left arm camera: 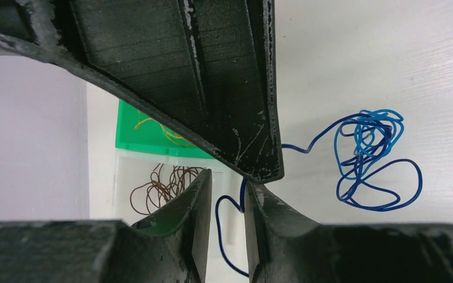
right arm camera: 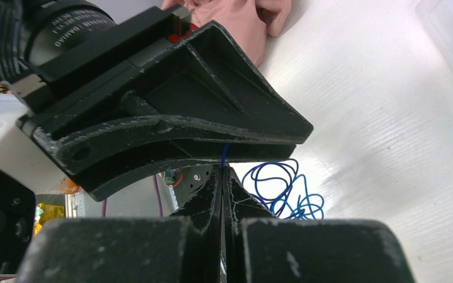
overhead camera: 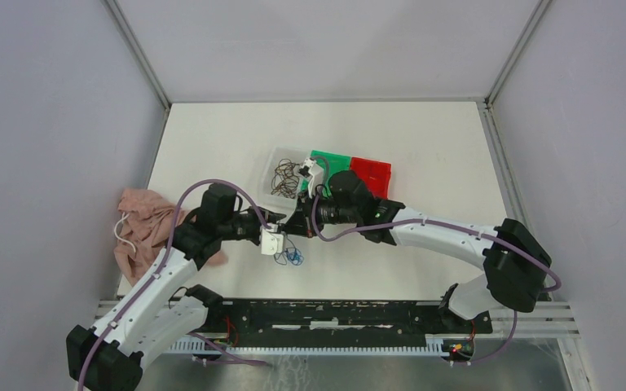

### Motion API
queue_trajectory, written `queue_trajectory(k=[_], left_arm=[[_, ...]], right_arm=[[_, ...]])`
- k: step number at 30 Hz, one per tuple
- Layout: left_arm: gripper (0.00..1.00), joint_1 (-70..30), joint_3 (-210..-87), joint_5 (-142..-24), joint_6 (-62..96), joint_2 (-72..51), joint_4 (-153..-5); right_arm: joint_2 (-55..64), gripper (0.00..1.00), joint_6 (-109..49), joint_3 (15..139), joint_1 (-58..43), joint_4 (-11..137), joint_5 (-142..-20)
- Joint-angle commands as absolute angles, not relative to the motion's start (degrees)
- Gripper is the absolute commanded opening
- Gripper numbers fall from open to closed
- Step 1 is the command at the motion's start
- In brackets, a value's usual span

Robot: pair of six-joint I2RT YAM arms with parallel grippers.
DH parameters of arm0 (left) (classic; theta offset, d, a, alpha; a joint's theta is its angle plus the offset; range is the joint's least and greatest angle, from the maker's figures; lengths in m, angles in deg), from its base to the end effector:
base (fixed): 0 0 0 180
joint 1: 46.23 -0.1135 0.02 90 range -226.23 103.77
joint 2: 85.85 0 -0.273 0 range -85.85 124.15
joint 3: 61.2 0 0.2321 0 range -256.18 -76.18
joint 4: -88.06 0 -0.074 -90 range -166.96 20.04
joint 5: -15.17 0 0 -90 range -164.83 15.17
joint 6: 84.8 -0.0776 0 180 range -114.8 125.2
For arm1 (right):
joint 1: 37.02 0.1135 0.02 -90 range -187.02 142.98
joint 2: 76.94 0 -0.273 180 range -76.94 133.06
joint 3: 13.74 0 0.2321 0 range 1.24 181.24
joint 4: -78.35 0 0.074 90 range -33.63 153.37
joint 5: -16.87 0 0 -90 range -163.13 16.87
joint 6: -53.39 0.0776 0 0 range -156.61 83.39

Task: Untangle the cables

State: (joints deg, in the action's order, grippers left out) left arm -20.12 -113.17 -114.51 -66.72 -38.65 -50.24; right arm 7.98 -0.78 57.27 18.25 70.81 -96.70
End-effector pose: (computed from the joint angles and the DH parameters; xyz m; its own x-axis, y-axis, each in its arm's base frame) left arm 0.1333 -0.1205 0.2528 0.5902 0.5255 -0.6128 0.7602 -0.1066 0.6408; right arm 0.1774 0.3104 0.2766 -0.7340 -0.1170 -0.6690 -0.6607 0.3513 0.6634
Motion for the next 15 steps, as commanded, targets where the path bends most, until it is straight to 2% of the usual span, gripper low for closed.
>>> queue_trajectory(k=[1, 4, 6, 7, 8, 9, 15], left_arm=[[0.32, -19.6, -113.8, -117.9, -66.8, -39.6, -52.8], [0.23, -19.0, -113.9, -118.0, -66.4, -39.9, -53.1], [0.11, -18.9, -114.1, -117.1, -64.6, -40.4, -55.0], [0.05, -18.9, -114.1, -116.5, -62.6, -40.6, -56.8], [0.03, -19.0, -114.3, -115.7, -60.2, -40.7, -58.5], [0.03, -18.9, -114.7, -115.4, -58.3, -40.7, -59.6], [0.03, -19.0, -121.2, -117.5, -47.5, -39.5, -61.1]], right_arm=[[5.6, 0.00, 1.8, 58.5, 18.2, 76.4, -98.3], [5.8, 0.02, 2.5, 58.5, 18.2, 76.9, -98.7], [5.3, 0.13, 2.9, 58.0, 18.1, 77.1, -98.6], [4.8, 0.22, 3.3, 57.3, 17.9, 77.6, -98.2], [4.1, 0.32, 3.6, 56.2, 17.7, 78.1, -97.4], [3.2, 0.37, 3.9, 54.2, 17.3, 79.0, -96.7], [-2.9, 0.64, 4.9, 43.6, 16.5, 86.8, -90.9]])
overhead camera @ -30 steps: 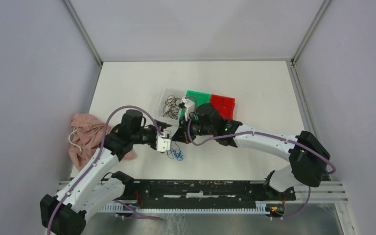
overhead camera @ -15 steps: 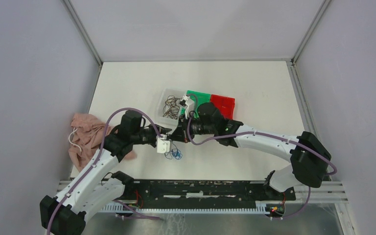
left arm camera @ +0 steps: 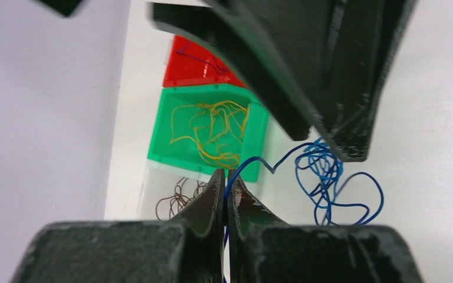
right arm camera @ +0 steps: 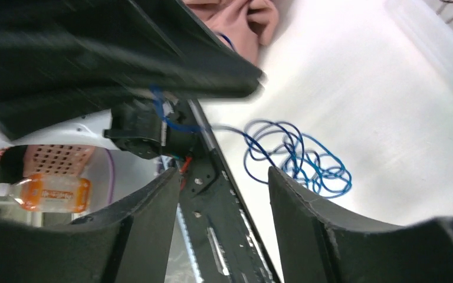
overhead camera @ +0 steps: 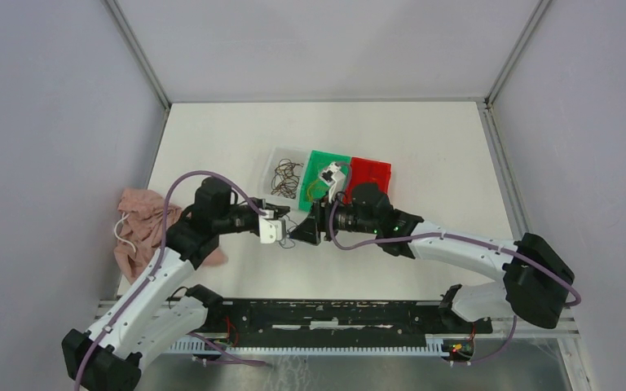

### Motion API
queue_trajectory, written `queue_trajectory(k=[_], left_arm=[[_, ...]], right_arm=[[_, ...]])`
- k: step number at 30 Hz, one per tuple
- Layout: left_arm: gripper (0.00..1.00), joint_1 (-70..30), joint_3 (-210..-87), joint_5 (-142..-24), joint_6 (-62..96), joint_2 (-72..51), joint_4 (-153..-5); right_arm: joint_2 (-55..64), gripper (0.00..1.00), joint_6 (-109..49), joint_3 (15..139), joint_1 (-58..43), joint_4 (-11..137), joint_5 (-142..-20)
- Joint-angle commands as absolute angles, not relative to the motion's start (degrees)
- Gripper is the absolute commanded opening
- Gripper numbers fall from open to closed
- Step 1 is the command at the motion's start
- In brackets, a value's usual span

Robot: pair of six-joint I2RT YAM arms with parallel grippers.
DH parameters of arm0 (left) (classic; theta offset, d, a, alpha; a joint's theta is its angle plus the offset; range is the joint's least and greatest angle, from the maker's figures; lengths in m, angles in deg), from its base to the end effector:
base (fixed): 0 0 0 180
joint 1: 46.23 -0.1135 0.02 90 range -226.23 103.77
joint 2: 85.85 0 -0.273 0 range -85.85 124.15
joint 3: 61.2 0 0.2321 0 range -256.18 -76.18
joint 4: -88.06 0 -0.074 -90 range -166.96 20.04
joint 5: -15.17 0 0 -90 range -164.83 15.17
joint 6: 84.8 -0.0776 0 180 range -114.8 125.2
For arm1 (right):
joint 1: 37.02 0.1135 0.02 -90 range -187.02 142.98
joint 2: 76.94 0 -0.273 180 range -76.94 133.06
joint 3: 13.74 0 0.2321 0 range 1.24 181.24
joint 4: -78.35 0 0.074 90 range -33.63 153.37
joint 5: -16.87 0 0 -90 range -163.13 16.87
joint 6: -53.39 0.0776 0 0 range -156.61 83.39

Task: Untangle the cables

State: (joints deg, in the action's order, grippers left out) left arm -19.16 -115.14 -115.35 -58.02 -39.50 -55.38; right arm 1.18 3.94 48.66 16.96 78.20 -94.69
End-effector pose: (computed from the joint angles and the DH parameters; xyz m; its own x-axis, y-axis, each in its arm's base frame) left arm 0.1355 -0.1259 0.2773 0.5664 0.4727 -0.6751 0.7690 -0.0083 0.6392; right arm 0.1697 0.2819 0.2778 -0.7464 0.0016 -0.6655 -0.6250 0.3421 0.7017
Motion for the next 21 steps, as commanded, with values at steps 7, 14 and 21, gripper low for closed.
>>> queue_trajectory(k=[7, 14, 21], left_arm=[[0.03, -18.2, -125.4, -120.6, -38.6, -38.5, -60.9], [0.03, -17.8, -128.4, -122.1, -36.1, -37.6, -59.3], [0.03, -17.3, -132.1, -125.3, -32.8, -36.3, -56.5]], right_arm=[[-2.8, 0.67, 3.0, 46.3, 16.6, 86.5, -89.4], [-2.8, 0.64, 2.7, 47.2, 16.5, 86.7, -85.2], [-3.2, 0.66, 3.2, 48.0, 16.6, 84.0, -79.3]])
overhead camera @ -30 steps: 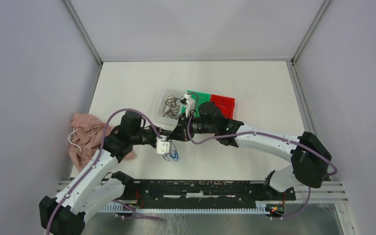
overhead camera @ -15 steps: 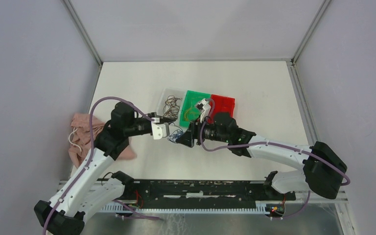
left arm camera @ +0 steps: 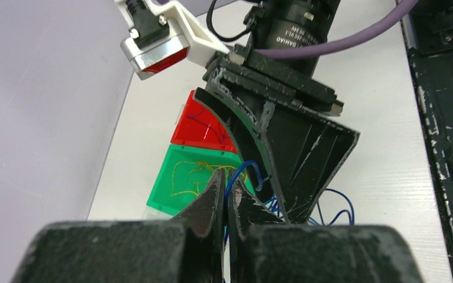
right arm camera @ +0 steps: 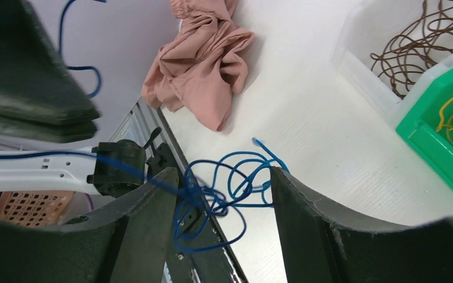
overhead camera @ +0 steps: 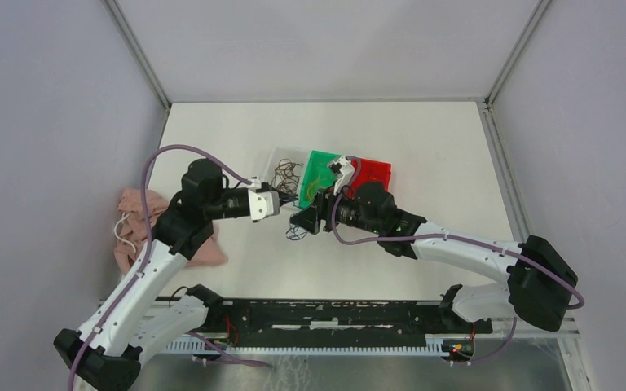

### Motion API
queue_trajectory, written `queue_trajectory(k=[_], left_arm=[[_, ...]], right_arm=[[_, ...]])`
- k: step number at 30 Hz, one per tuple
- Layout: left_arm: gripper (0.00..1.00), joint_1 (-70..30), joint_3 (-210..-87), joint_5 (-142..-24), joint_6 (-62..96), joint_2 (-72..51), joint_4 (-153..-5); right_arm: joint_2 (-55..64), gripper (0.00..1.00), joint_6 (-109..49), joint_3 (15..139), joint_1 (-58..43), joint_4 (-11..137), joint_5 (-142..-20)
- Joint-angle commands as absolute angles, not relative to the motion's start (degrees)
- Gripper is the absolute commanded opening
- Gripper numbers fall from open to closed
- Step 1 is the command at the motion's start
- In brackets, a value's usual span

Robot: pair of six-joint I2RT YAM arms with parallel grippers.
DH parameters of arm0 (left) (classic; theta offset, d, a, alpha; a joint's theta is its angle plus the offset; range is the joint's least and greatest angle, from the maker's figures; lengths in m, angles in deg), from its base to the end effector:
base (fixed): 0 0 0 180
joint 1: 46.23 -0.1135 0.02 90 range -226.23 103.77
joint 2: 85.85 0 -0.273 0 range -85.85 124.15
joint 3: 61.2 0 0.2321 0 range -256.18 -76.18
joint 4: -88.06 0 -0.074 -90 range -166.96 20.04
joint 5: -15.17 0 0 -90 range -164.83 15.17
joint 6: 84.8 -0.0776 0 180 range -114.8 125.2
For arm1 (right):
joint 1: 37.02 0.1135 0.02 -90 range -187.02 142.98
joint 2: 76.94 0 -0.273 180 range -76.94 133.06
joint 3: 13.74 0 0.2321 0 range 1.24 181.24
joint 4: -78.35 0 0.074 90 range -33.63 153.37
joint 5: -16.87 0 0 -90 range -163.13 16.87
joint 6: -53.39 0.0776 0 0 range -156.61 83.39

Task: Untangle the cables

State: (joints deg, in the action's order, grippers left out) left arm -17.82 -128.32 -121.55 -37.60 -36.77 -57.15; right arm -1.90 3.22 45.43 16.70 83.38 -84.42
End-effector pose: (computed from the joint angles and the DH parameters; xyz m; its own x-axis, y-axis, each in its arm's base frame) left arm 0.1347 -0.1371 0.3550 0.4522 0.2850 -0.8452 0.8615 0.1059 0.4967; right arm 0.1772 0.2671 0.2855 -0.6647 0.1560 -0.7307 -0.6232 0.4237 0.6574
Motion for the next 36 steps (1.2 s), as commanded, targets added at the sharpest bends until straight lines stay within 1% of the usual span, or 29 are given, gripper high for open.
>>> queue_trajectory(k=[1, 4, 9, 12, 18, 25, 31, 36], left_arm=[[0.03, -17.2, -132.5, -125.9, -32.4, -36.1, -55.9], [0.03, -16.7, -134.4, -127.9, -30.4, -35.2, -54.1], [0.03, -16.0, -138.1, -129.6, -26.0, -33.9, -54.1], [0.03, -15.9, -140.7, -130.1, -22.7, -33.1, -55.3], [0.03, -15.7, -146.0, -129.3, -18.0, -32.1, -60.4], [0.03, -15.8, -151.9, -126.9, -15.9, -30.8, -64.5], [0.03, -15.8, -155.1, -121.8, -15.0, -30.5, -71.6], [0.03, -15.8, -158.6, -118.1, -16.9, -29.9, -75.7]], right_arm=[[-3.5, 0.65, 2.9, 48.1, 16.6, 83.7, -78.0], [-3.5, 0.64, 3.1, 48.4, 16.7, 84.5, -75.6], [-0.6, 0.56, 5.0, 48.8, 16.8, 85.6, -76.9], [0.9, 0.53, 6.0, 47.0, 16.8, 87.2, -77.6], [2.3, 0.56, 7.0, 41.0, 16.8, 90.2, -77.8], [4.3, 0.59, 8.7, 33.4, 16.9, 94.2, -78.4], [6.0, 0.57, 10.3, 29.7, 17.3, 97.3, -78.2], [7.3, 0.58, 11.0, 27.5, 18.0, 98.7, -77.4]])
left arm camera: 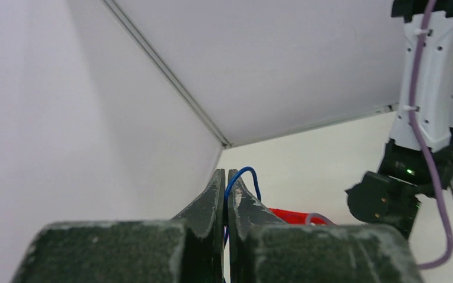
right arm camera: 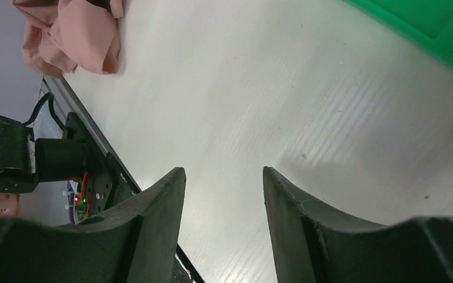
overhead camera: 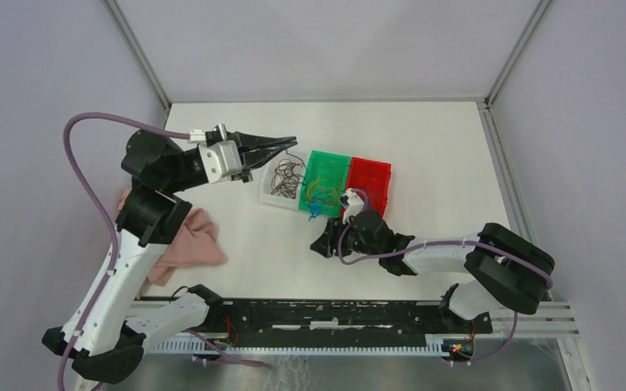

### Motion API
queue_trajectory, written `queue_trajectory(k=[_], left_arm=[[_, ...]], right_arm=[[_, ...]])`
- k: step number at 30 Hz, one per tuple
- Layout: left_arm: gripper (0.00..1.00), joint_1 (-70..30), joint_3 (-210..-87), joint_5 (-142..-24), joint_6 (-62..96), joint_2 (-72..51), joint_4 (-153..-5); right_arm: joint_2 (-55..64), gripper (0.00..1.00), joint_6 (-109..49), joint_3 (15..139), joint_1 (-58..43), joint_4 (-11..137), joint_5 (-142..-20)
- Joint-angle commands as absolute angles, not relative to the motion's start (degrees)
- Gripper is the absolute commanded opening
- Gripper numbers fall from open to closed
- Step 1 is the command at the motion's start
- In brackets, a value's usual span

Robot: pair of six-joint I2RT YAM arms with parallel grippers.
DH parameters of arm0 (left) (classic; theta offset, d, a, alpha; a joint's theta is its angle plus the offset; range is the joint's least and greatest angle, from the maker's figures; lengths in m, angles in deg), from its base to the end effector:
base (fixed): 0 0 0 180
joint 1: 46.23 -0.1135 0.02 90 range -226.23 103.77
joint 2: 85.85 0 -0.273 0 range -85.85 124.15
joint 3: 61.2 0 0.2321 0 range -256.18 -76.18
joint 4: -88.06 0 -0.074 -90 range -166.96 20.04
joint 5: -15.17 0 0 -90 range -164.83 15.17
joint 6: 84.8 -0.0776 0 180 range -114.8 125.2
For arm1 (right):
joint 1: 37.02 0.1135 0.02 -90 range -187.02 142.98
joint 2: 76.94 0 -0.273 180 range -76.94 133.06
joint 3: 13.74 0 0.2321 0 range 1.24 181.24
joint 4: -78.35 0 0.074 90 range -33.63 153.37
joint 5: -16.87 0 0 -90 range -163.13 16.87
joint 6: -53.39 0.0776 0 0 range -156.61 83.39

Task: Untangle the cables

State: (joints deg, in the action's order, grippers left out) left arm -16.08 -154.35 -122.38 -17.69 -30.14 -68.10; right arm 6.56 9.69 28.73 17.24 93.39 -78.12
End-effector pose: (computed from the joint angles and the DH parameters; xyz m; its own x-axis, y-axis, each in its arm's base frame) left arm 0.1211 -0.1366 0.5099 0.5604 -0.0219 -0.8279 0.8045 0.2518 0.5379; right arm 0.1699 0.2476 0.1661 -0.7944 0.1291 -0.5935 -0.4051 0.6153 0.6762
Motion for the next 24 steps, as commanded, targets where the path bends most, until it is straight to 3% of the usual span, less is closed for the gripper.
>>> queue_trajectory(k=[1, 9, 17, 24], left_arm=[[0.03, -15.8, -159.3, -117.2, -17.6, -29.7, -76.6], [0.03, -15.8, -166.2, -116.3, -22.1, -27.5, -74.8], [0.03, -15.8, -162.0, -118.8, -23.0, -29.6, -70.8], [0.03, -15.8, -160.6, -121.4, -23.6, -30.3, -67.8]], right_arm=[[7.6, 0.58, 11.1, 27.3, 18.1, 98.9, -77.2], [6.5, 0.61, 11.9, 26.0, 19.0, 100.1, -78.0], [-13.3, 0.77, 2.0, 33.5, 19.0, 90.7, -82.2], [-22.4, 0.91, -7.7, 41.8, 19.1, 86.7, -86.4]])
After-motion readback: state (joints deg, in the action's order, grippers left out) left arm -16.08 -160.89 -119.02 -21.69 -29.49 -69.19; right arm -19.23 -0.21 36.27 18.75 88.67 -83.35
